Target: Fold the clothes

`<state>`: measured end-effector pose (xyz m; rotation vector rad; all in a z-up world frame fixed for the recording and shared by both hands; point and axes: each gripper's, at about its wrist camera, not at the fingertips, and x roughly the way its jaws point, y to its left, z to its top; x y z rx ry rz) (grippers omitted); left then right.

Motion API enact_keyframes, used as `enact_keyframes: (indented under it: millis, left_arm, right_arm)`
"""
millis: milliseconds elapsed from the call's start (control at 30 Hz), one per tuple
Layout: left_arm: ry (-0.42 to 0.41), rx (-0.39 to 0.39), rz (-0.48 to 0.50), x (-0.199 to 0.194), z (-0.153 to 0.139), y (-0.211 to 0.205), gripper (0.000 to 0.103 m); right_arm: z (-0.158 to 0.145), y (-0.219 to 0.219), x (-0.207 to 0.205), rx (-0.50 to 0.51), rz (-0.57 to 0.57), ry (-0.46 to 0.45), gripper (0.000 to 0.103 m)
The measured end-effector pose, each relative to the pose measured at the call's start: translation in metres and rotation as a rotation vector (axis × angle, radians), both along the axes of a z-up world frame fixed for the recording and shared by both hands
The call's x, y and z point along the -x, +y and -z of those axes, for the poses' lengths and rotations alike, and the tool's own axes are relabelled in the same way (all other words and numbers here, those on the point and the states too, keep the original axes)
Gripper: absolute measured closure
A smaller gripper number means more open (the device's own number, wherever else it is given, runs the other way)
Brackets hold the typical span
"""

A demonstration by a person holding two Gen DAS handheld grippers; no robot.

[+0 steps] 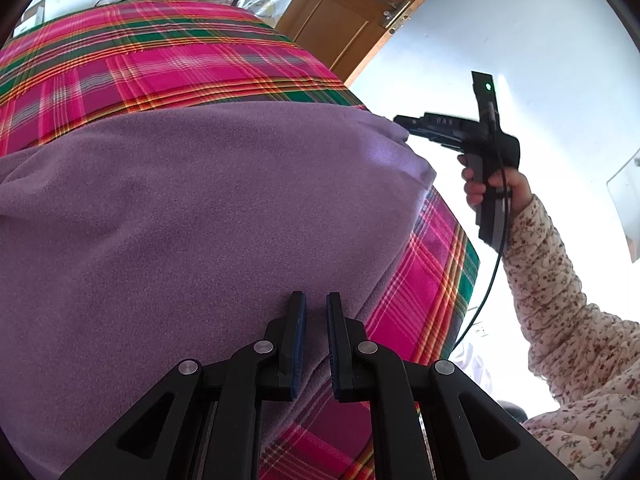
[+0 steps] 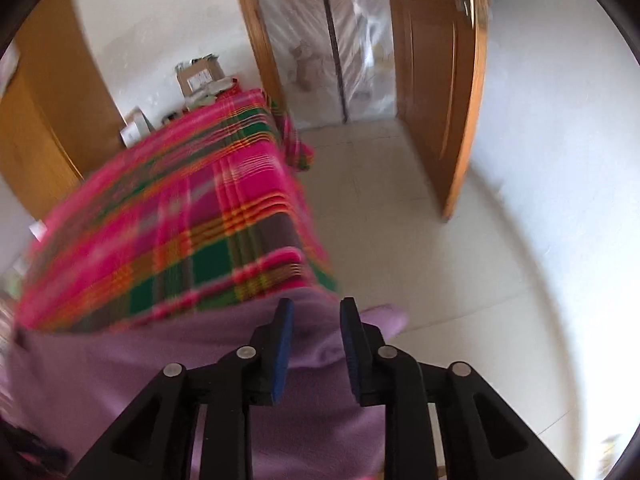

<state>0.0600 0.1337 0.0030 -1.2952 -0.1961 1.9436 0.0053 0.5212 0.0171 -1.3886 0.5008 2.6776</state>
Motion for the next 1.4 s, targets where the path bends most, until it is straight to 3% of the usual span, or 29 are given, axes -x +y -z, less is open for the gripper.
enact_keyframes:
  millis: [67,200,300,433,533,667,767,800,933,1100,1233,1400]
  left_arm:
    - [-0.001,-0.001,0.000,0.000,0.000,0.000,0.092]
    - [-0.003,-0.005,0.000,0.000,0.000,0.000,0.092]
    - [-0.001,-0.006,0.000,-0.002,-0.001,-0.001,0.092]
    - [-0.003,-0.010,0.000,-0.003,-0.001,-0.003,0.093]
    - [-0.004,-0.012,0.000,-0.004,0.000,-0.004,0.092]
    - [-0.004,-0.014,0.000,-0.004,0.000,-0.005,0.092]
    - [-0.005,-0.015,-0.001,-0.005,-0.001,-0.005,0.093]
    - [-0.006,-0.017,-0.002,-0.005,-0.001,-0.005,0.093]
    - [-0.006,-0.017,-0.003,-0.005,0.000,-0.004,0.093]
    - [-0.004,-0.018,-0.006,-0.007,0.000,-0.005,0.093]
    - [0.000,-0.014,-0.010,-0.008,0.000,-0.003,0.093]
    - [0.002,-0.005,-0.013,-0.012,-0.001,-0.004,0.092]
  right_arm:
    - [0.006,0.007,0.004,0.097,0.018,-0.019,0.067]
    - [0.008,-0.001,0.004,0.081,0.010,-0.029,0.064]
    - [0.008,-0.006,0.004,0.036,0.009,-0.033,0.071]
    - [0.004,-0.014,0.009,-0.036,0.001,-0.010,0.095]
    - [0.000,-0.019,0.012,-0.079,-0.005,0.004,0.097]
    - [-0.015,-0.016,0.008,-0.107,0.034,0.097,0.098]
    - [-0.019,-0.022,0.009,-0.190,0.057,0.121,0.103]
    - [-0.018,-0.022,0.011,-0.208,0.070,0.117,0.103]
    - [-0.009,-0.008,0.013,-0.102,0.107,0.067,0.103]
    - [-0.001,0.006,-0.003,-0.044,0.172,0.054,0.102]
    - [0.005,0.000,-0.013,0.003,0.137,0.082,0.101]
    - [0.012,-0.016,-0.023,-0.058,0.114,0.068,0.086]
